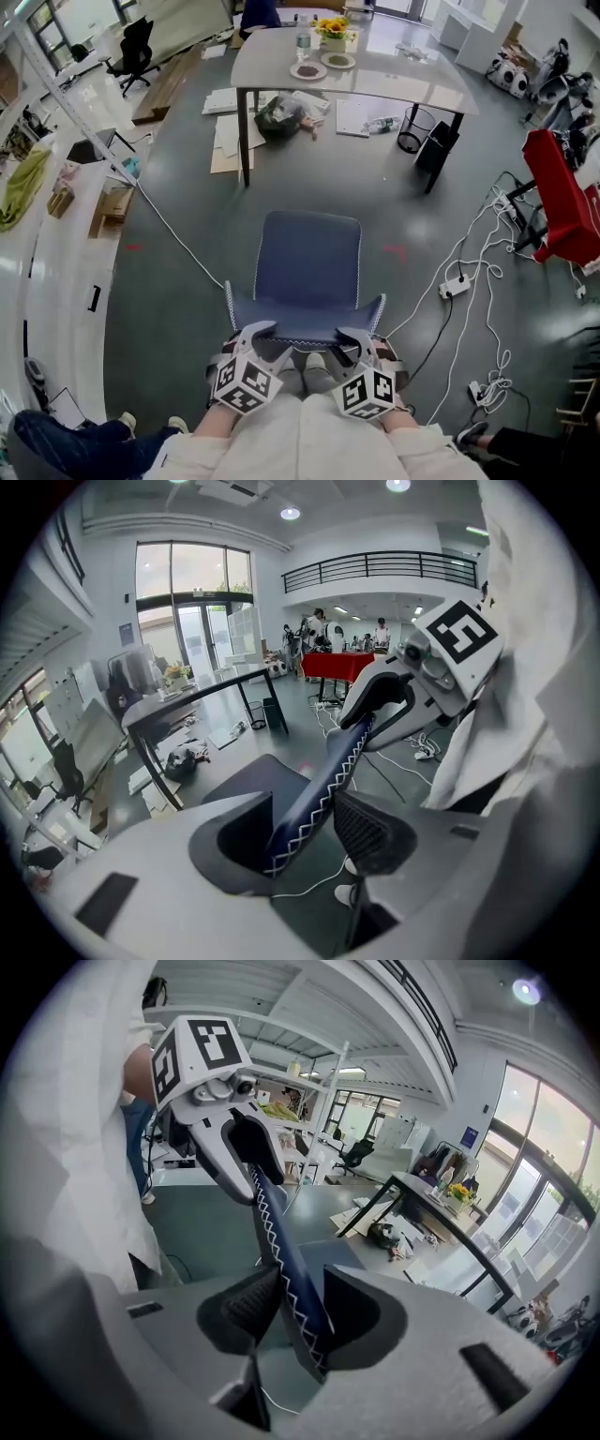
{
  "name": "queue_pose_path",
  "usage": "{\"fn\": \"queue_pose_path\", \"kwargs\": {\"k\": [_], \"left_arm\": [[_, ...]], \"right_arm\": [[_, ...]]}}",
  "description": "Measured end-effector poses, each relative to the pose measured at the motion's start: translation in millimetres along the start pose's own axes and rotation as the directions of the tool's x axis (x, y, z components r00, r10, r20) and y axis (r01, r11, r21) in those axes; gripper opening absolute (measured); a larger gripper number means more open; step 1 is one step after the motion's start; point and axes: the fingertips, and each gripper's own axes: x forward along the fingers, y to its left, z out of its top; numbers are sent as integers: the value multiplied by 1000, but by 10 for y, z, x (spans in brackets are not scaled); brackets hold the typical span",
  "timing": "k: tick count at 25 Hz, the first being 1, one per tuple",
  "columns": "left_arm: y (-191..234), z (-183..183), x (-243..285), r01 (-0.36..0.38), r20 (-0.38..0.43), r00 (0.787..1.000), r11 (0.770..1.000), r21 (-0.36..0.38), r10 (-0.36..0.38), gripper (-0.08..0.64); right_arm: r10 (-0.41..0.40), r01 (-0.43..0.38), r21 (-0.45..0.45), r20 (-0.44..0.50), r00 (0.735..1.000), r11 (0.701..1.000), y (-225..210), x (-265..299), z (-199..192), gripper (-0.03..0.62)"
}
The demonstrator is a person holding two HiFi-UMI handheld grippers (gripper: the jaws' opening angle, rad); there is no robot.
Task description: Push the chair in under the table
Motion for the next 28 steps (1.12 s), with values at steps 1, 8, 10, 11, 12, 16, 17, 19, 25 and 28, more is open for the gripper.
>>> {"fn": "queue_pose_path", "kwargs": {"k": [1, 8, 10, 11, 12, 16, 17, 19, 25, 28], "left_arm": [[-3, 9, 33, 0, -3, 1000, 1000, -6, 0, 209], [263, 249, 288, -43, 16, 999, 999, -23, 43, 207], [348, 310, 361, -43, 15, 999, 999, -28, 43, 207], [395, 336, 395, -47, 15, 999, 998, -30, 48, 207], [439, 365, 427, -53, 16, 998, 998, -32, 54, 207], [568, 466, 538, -74, 20, 997, 996, -42, 75, 207], [602, 475, 552, -76, 19, 997, 996, -44, 77, 207], [663, 496, 564, -74, 20, 997, 996, -49, 75, 213], [737, 560, 608, -101, 32, 994, 994, -45, 103, 213], [848, 633, 670, -109, 45, 993, 993, -43, 111, 213]], "right_arm": [[2, -2, 0, -8, 1000, 1000, -18, 15, -31, 135], [-31, 32, 4, -12, 999, 999, -450, 184, -70, 130], [-31, 31, -6, -4, 999, 999, -568, 242, -75, 132], [-28, 28, -10, 1, 1000, 1000, -623, 274, -72, 130], [-23, 23, -17, 6, 1000, 1000, -677, 304, -70, 130], [-3, 4, -48, 27, 1000, 999, -864, 384, -68, 130], [0, 2, -56, 32, 999, 998, -894, 403, -53, 130], [7, -5, -71, 34, 999, 997, -939, 429, -26, 130], [7, -4, -84, 44, 999, 996, -1050, 465, -12, 130], [-11, 15, -86, 48, 999, 996, -1192, 524, 6, 130]]}}
